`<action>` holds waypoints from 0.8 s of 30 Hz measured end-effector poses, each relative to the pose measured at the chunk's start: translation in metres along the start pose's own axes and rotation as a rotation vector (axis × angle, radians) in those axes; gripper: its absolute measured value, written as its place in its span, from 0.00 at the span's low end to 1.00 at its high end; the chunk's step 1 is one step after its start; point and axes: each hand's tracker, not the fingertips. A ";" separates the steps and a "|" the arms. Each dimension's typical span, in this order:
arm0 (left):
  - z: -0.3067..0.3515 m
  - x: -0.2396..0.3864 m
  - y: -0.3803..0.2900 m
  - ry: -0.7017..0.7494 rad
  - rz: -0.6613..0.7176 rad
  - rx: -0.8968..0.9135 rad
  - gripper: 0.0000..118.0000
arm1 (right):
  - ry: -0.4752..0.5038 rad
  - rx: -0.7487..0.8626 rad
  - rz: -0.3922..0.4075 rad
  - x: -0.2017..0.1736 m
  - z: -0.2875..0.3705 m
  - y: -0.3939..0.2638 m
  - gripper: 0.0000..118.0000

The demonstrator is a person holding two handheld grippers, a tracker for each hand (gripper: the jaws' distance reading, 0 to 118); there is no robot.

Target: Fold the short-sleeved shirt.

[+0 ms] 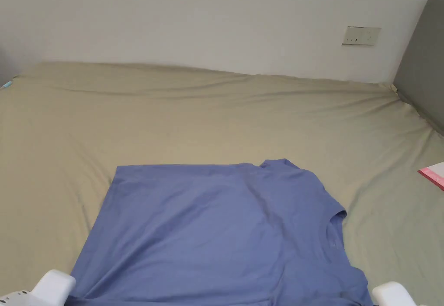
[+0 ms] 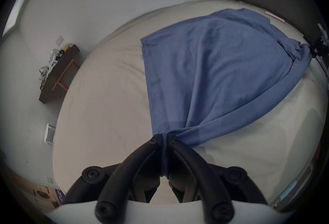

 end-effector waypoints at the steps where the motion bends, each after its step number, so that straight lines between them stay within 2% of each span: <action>1: 0.003 0.001 -0.006 -0.013 0.006 -0.012 0.04 | -0.003 -0.011 0.008 -0.002 0.002 -0.006 0.02; 4: 0.011 0.003 -0.021 -0.029 -0.019 -0.049 0.03 | 0.011 -0.073 0.015 -0.008 0.012 -0.021 0.02; 7: 0.022 0.009 -0.035 -0.059 -0.065 -0.073 0.03 | 0.050 -0.112 -0.029 -0.005 0.023 -0.032 0.02; 12: 0.032 0.015 -0.051 -0.084 -0.117 -0.109 0.03 | 0.058 -0.205 -0.051 0.004 0.030 -0.044 0.02; 16: 0.029 0.021 -0.058 -0.105 -0.145 -0.139 0.03 | 0.061 -0.244 -0.059 -0.003 0.025 -0.052 0.02; 20: 0.021 0.029 -0.059 -0.097 -0.142 -0.147 0.04 | 0.023 -0.268 -0.038 -0.011 0.003 -0.057 0.03; 21: 0.021 0.030 -0.058 -0.089 -0.147 -0.140 0.04 | 0.008 -0.263 -0.029 -0.013 0.001 -0.057 0.09; 22: 0.021 0.030 -0.056 -0.088 -0.146 -0.139 0.04 | -0.021 -0.258 -0.016 -0.014 -0.001 -0.057 0.26; 23: 0.023 0.028 -0.053 -0.090 -0.132 -0.138 0.06 | -0.069 -0.251 -0.006 -0.016 0.000 -0.056 0.52; 24: 0.026 0.023 -0.047 -0.105 -0.096 -0.135 0.11 | -0.069 -0.235 -0.010 -0.014 0.005 -0.053 0.80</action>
